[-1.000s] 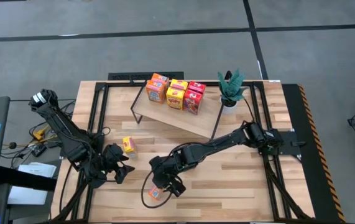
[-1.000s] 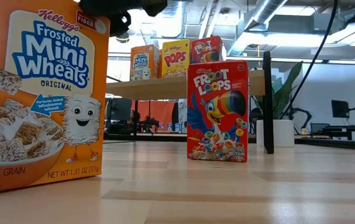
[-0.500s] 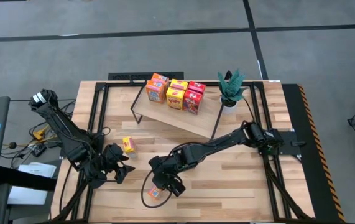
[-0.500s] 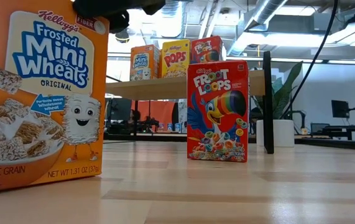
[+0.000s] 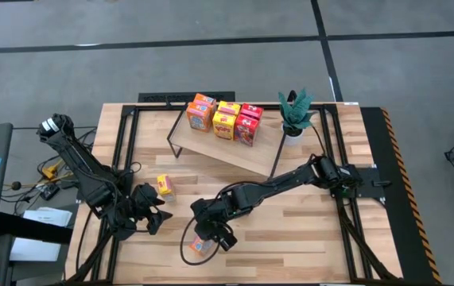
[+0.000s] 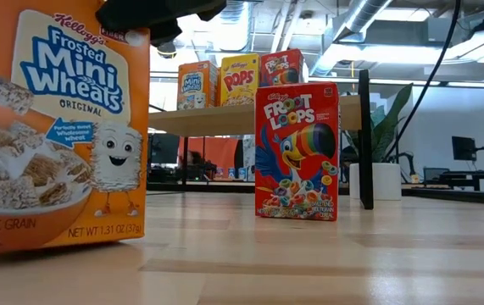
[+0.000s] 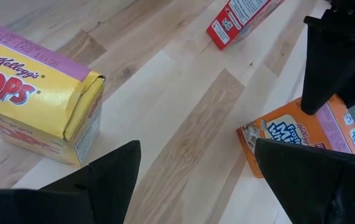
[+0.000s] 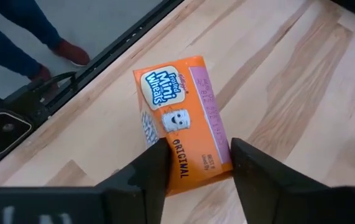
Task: Stack cereal on shelf
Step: Put the orange cereal box aligned with the other orange cereal box on the shelf
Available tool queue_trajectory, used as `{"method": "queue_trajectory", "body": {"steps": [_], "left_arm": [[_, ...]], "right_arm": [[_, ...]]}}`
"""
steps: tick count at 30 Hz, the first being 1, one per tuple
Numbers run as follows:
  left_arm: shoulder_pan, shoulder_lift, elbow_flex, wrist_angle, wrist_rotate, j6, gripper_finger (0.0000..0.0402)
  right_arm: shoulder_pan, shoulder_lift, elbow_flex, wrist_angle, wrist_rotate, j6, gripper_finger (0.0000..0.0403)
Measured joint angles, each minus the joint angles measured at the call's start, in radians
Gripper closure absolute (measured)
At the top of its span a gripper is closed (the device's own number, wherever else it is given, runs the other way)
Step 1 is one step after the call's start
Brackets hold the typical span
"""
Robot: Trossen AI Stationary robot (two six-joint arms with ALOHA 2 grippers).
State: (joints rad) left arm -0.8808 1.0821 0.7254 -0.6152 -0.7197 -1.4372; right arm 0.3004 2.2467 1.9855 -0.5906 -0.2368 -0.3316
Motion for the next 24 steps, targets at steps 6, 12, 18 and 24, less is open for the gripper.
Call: {"method": "queue_trajectory", "body": {"steps": [6, 12, 18, 24], "left_arm": [[0.0, 0.0, 0.0, 0.0, 0.004, 0.0, 0.0095], [0.0, 0.0, 0.0, 0.0, 0.005, -0.006, 0.0095], [0.0, 0.0, 0.0, 0.0, 0.003, -0.025, 0.0095], [0.0, 0.0, 0.0, -0.004, -0.019, -0.024, 0.0095]], "right_arm": [[-0.021, -0.011, 0.084, -0.098, 0.0, 0.05, 0.0229], [-0.079, -0.029, 0.24, -0.275, 0.007, 0.096, 0.0224], [-0.167, -0.097, 0.363, -0.435, 0.105, 0.158, 0.0226], [-0.263, -0.188, 0.349, -0.423, 0.321, 0.226, 0.0221]]}}
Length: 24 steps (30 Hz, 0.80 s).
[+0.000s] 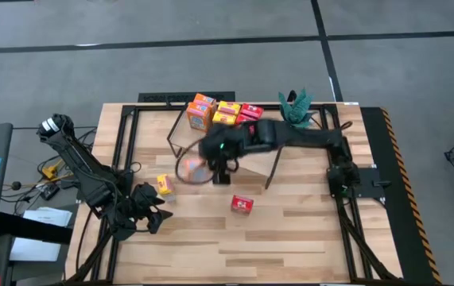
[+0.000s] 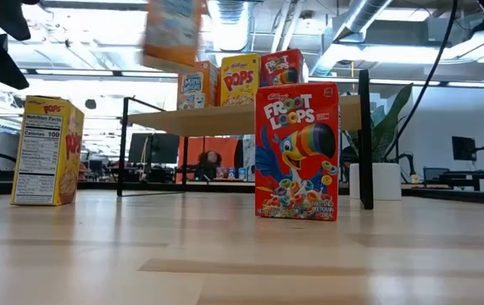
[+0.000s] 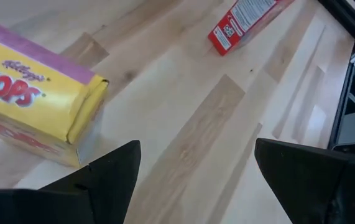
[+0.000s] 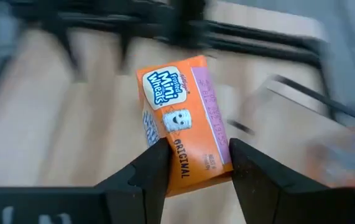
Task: Stack cereal on shelf
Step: Put the orange cereal box aligned with the other orange cereal box on the shelf
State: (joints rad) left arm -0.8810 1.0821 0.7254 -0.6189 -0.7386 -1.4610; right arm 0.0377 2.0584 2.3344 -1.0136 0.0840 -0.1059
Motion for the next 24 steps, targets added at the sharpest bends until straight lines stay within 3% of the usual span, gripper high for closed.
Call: {"method": "queue_trajectory", "body": {"steps": [4, 10, 14, 24], "left_arm": [[0.0, 0.0, 0.0, -0.033, -0.027, 0.0, 0.0095], [0.0, 0.0, 0.0, -0.061, -0.033, 0.011, 0.0095], [0.0, 0.0, 0.0, -0.065, -0.029, 0.014, 0.0095], [0.0, 0.0, 0.0, -0.095, -0.028, 0.028, 0.0095]], "right_arm": [[-0.059, -0.019, 0.0, 0.054, 0.129, 0.066, 0.0225], [-0.097, 0.031, 0.005, 0.179, 0.179, 0.126, 0.0236], [-0.098, 0.071, 0.001, 0.181, 0.282, 0.13, 0.0237], [-0.125, 0.104, 0.002, 0.158, 0.313, 0.22, 0.0237]]}}
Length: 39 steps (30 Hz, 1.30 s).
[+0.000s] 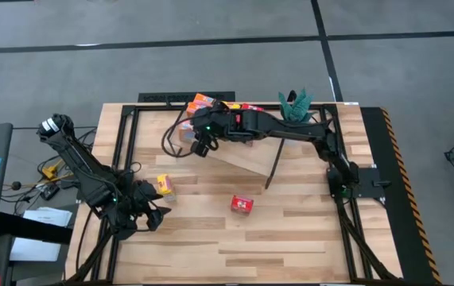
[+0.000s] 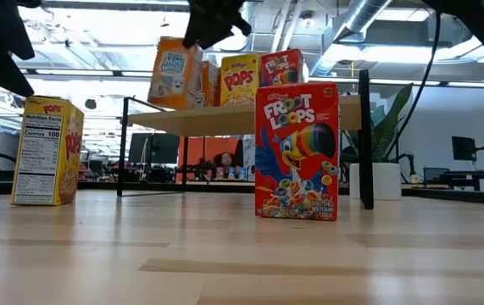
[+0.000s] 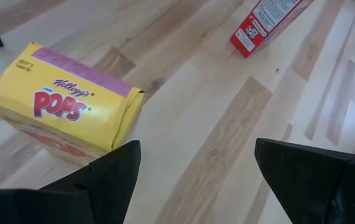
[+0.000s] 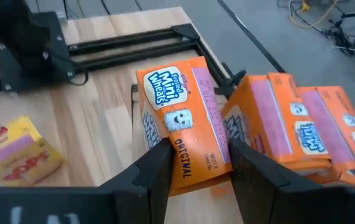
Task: Stack cereal on shelf
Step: Put the orange cereal box aligned with the other orange cereal box on the shelf
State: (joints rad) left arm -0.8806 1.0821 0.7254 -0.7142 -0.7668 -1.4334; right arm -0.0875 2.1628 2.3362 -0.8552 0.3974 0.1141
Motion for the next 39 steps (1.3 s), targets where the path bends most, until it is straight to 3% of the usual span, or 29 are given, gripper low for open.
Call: {"method": "queue_trajectory", "body": {"steps": [20, 39], "left_arm": [[0.0, 0.0, 0.0, -0.01, 0.002, 0.007, 0.0095], [0.0, 0.0, 0.0, -0.014, -0.001, 0.008, 0.0095]], "right_arm": [[0.002, 0.001, 0.0, -0.068, 0.023, 0.055, 0.0235], [-0.007, 0.001, -0.001, -0.07, -0.006, 0.016, 0.0155]]}}
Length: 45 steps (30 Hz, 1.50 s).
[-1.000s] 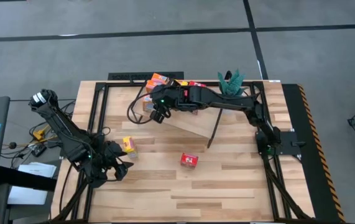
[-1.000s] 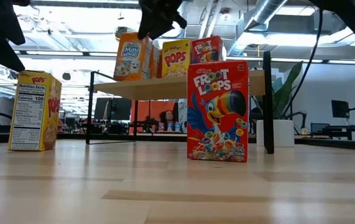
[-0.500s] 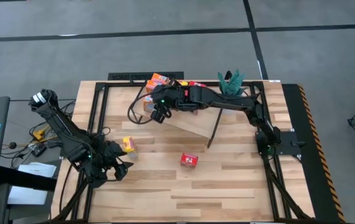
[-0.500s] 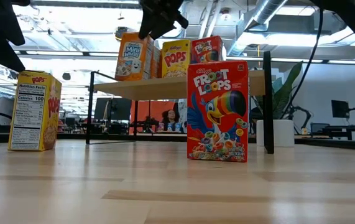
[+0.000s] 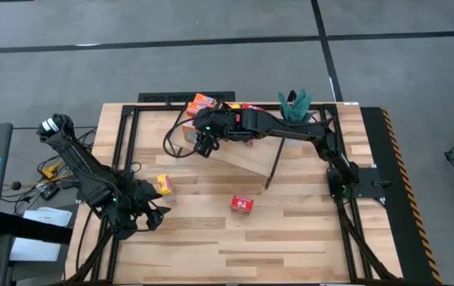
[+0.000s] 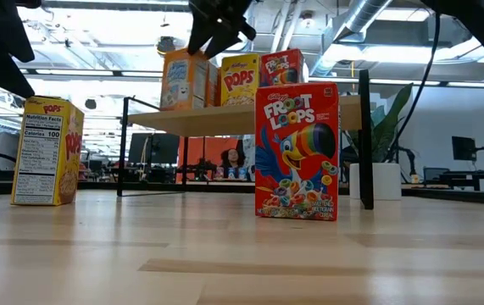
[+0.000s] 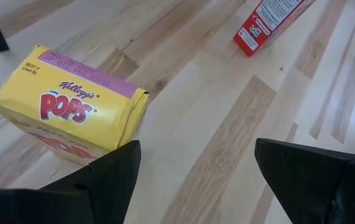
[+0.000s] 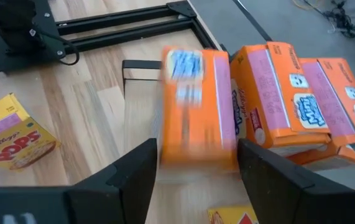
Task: Stack cereal on shelf
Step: Put the orange cereal box aligned with the other orange cereal box on the shelf
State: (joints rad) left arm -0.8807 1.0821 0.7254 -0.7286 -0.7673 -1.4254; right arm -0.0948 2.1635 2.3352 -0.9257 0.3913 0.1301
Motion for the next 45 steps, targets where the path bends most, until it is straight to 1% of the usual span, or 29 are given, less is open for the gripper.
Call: {"method": "queue_trajectory", "body": {"steps": [8, 13, 21, 24, 27, 29, 31, 32, 35, 37, 38, 39, 40, 42, 44, 45], "left_arm": [[0.0, 0.0, 0.0, -0.001, -0.007, 0.0, 0.0095], [0.0, 0.0, 0.0, -0.001, -0.007, 0.0, 0.0095], [0.0, 0.0, 0.0, -0.018, -0.008, -0.007, 0.0095], [0.0, 0.0, 0.0, -0.019, -0.008, -0.009, 0.0095], [0.0, 0.0, 0.0, -0.022, -0.008, -0.01, 0.0095], [0.0, 0.0, 0.0, -0.022, -0.018, -0.01, 0.0095], [0.0, 0.0, 0.0, -0.022, -0.042, -0.01, 0.0095], [0.0, 0.0, 0.0, -0.023, -0.053, -0.011, 0.0095], [0.002, 0.0, 0.0, -0.024, -0.075, -0.011, 0.0095], [0.002, 0.0, 0.0, -0.025, -0.079, -0.012, 0.0095], [0.002, 0.0, 0.0, -0.025, -0.079, -0.011, 0.0095], [0.002, 0.0, 0.0, -0.025, -0.078, -0.011, 0.0095], [0.002, 0.0, 0.0, -0.025, -0.079, -0.012, 0.0095], [0.002, 0.0, 0.0, -0.027, -0.078, -0.016, 0.0095], [0.002, 0.0, 0.0, -0.03, -0.082, -0.028, 0.0095], [0.002, 0.0, 0.0, -0.034, -0.096, -0.039, 0.0095]], "right_arm": [[-0.007, 0.0, 0.001, 0.004, 0.004, -0.022, 0.0153], [-0.005, -0.011, 0.018, 0.006, 0.056, -0.073, 0.0153], [0.001, -0.044, 0.022, 0.005, 0.056, -0.07, 0.0153], [0.021, -0.071, 0.019, 0.011, 0.056, -0.087, 0.0153], [0.061, -0.107, 0.021, 0.033, 0.048, -0.139, 0.016], [0.089, -0.109, 0.025, 0.074, 0.056, -0.182, 0.0178], [0.109, -0.1, 0.023, 0.063, 0.073, -0.214, 0.0211], [0.112, -0.095, 0.016, 0.06, 0.072, -0.224, 0.0232], [0.109, -0.05, -0.004, 0.127, 0.067, -0.233, 0.0307], [0.103, -0.036, -0.011, 0.094, 0.063, -0.238, 0.0358], [0.1, -0.016, -0.007, 0.137, 0.063, -0.242, 0.0378], [0.1, 0.004, 0.0, 0.192, 0.063, -0.244, 0.0388], [0.099, 0.013, 0.0, 0.204, 0.064, -0.243, 0.039], [0.098, 0.028, -0.001, 0.169, 0.069, -0.245, 0.0379], [0.097, 0.056, 0.007, 0.251, 0.08, -0.243, 0.0366], [0.1, 0.058, 0.006, 0.242, 0.097, -0.25, 0.0363]]}}
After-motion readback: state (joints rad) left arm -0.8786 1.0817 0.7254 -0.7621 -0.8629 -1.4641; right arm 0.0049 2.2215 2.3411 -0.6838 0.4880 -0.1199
